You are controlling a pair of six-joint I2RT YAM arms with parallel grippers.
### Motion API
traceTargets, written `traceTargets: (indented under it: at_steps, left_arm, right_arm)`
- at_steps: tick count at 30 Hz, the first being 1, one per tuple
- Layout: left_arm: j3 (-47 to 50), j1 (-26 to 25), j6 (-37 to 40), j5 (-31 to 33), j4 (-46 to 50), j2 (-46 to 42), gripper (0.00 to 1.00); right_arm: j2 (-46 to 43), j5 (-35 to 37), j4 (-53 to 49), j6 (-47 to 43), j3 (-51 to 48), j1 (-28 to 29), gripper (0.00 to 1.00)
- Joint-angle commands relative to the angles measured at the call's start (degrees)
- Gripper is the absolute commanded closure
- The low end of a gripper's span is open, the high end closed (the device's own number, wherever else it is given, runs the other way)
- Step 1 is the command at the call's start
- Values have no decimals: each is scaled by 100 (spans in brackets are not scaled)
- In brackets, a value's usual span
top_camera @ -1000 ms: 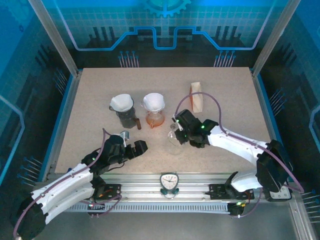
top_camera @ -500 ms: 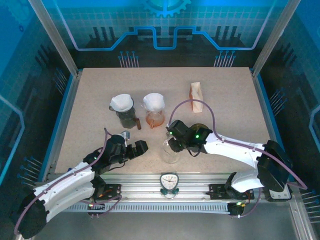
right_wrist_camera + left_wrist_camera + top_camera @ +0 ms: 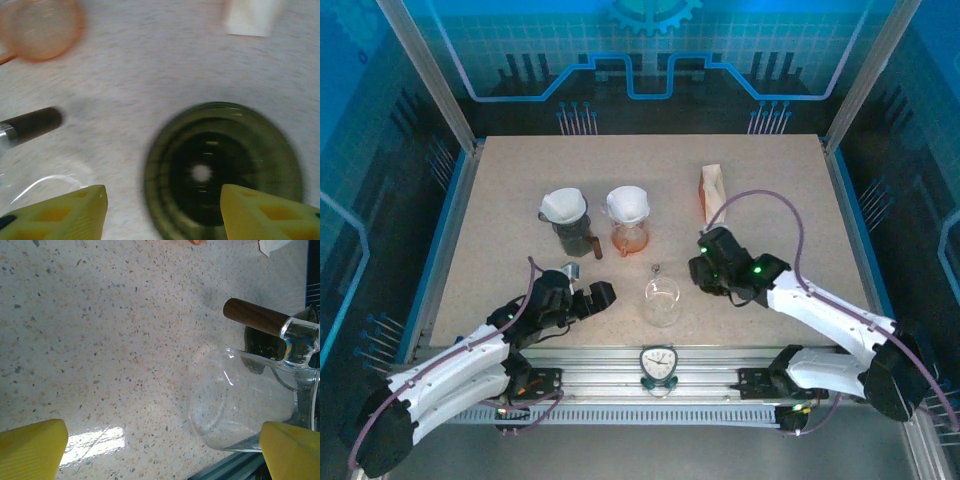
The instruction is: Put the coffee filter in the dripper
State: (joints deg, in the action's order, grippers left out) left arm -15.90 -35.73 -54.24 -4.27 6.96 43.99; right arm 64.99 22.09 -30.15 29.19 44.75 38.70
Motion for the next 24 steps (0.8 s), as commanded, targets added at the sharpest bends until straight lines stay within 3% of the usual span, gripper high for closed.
traceTargets:
  at_steps: [1, 7, 13, 24]
  left_arm:
    - [94, 47, -101, 76, -88, -22, 1]
    - [98, 44, -90, 87, -72, -39, 1]
    - [104, 48, -78, 135, -40, -40, 1]
    - [82, 48, -113, 125, 3, -56, 1]
  right_arm:
    - [-320, 84, -117, 356, -304, -658, 37]
    - [-241, -449, 131, 408, -615, -1708, 37]
    - [99, -1018, 542, 324, -800, -2015, 46]
    - [265, -1481, 768, 167, -771, -2025, 91]
